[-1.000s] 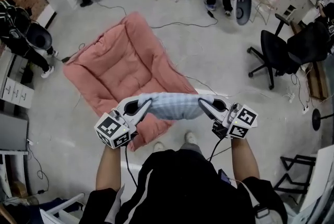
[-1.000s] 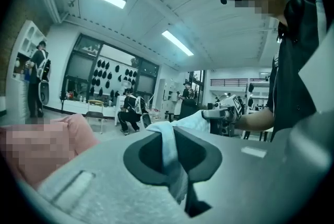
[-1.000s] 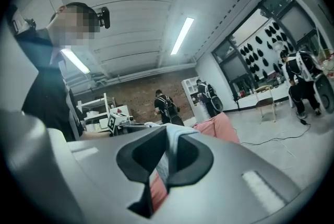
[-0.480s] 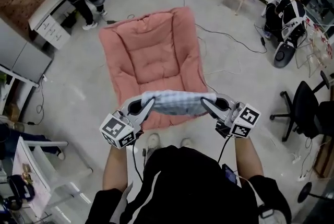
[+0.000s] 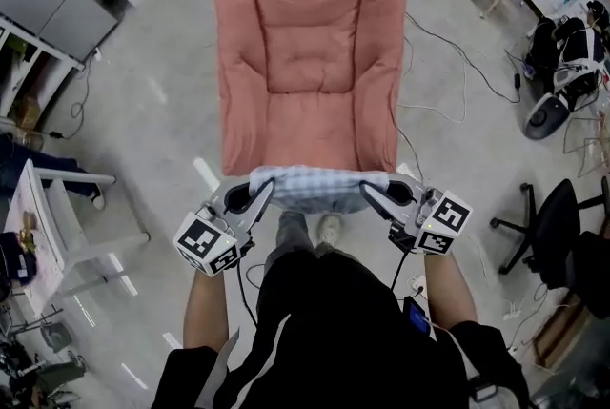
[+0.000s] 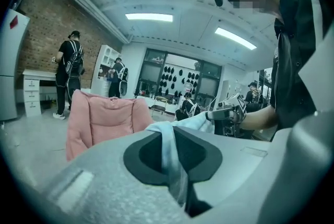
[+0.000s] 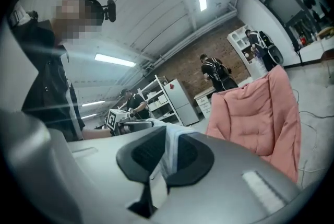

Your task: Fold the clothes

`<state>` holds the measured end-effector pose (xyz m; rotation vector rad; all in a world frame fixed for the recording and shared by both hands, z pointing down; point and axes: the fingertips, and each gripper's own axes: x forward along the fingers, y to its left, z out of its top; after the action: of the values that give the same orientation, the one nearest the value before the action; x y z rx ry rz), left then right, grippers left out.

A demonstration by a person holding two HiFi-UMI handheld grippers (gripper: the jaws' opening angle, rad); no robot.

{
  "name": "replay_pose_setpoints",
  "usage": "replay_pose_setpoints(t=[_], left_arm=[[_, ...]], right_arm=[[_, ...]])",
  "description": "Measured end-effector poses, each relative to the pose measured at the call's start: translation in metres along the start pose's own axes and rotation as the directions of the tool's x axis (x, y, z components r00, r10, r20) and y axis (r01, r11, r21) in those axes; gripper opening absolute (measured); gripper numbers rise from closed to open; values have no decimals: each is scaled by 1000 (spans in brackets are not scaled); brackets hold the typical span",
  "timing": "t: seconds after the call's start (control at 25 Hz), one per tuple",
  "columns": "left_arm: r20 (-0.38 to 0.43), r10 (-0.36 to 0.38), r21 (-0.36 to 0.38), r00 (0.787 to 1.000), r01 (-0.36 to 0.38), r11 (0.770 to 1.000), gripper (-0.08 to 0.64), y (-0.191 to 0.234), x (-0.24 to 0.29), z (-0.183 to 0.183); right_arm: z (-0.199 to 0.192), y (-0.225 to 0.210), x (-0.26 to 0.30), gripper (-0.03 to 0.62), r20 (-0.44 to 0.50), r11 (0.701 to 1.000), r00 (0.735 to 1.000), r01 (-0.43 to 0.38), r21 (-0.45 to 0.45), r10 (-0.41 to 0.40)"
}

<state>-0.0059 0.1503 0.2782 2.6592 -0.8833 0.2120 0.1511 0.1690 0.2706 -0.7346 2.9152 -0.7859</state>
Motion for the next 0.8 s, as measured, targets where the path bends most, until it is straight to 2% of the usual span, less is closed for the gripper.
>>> replay_pose_setpoints(t=[0.2, 0.44, 0.64, 0.8], left_arm=[[-63, 44, -86, 997, -50, 995, 29, 20, -3, -56], [-81, 64, -182, 995, -78, 980, 29, 94, 35, -115], [-106, 58, -236, 993, -82, 968, 29, 162, 89, -145], [-136, 31, -238, 990, -63, 969, 31, 216, 125, -153]], right_arm=[[-53, -26, 22, 12, -91, 997, 996, -7, 82, 15], [-109, -109, 69, 12, -147, 988, 989, 54, 144, -33], [-133, -191, 102, 12, -192, 982, 976, 130, 137, -102], [-135, -240, 133, 12, -203, 972, 966, 188, 140, -157]])
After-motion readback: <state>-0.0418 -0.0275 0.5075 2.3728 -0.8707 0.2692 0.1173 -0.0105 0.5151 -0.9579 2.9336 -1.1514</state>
